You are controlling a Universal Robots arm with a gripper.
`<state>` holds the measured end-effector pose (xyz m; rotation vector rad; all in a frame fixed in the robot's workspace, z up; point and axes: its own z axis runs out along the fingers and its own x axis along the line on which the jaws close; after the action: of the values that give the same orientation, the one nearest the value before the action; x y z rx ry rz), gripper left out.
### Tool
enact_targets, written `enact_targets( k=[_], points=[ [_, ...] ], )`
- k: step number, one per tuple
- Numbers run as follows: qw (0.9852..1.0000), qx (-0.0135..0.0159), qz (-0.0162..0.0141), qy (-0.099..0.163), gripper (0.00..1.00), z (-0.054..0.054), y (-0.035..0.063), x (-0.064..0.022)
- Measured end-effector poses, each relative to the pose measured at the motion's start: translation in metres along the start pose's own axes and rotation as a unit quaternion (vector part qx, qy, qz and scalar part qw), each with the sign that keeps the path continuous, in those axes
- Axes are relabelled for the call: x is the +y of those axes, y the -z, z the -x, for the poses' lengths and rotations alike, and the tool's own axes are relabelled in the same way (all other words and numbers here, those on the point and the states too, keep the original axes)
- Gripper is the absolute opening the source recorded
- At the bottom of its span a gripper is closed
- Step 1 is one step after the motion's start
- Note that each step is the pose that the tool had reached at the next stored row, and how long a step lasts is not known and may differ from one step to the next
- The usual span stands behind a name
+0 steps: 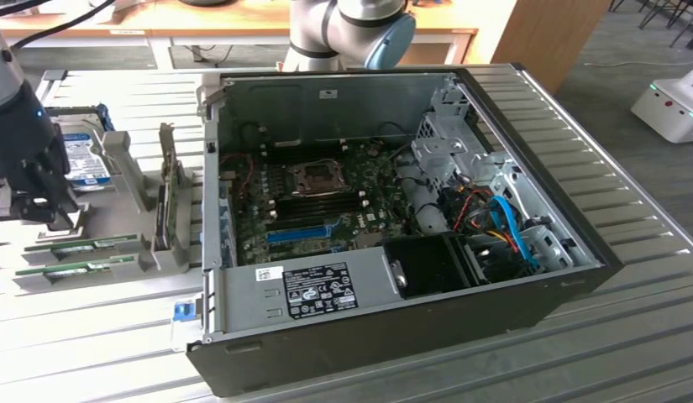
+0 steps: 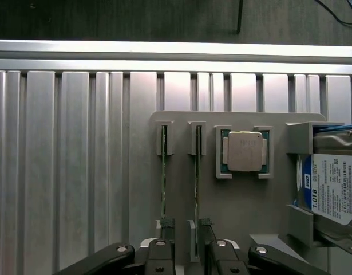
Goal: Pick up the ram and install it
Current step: 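Pick up the ram and move it above insertion slot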
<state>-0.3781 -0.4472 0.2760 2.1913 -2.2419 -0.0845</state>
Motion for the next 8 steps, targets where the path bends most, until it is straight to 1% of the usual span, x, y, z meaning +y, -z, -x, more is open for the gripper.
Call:
enact_targets(
  k=[5, 8],
  points=[
    [1.0, 0.0, 0.0, 0.0, 0.3, -0.0041, 0.0002, 0.0],
    [1.0, 0.0, 0.0, 0.0, 0.3, -0.0043, 0.0002, 0.0]
  ],
)
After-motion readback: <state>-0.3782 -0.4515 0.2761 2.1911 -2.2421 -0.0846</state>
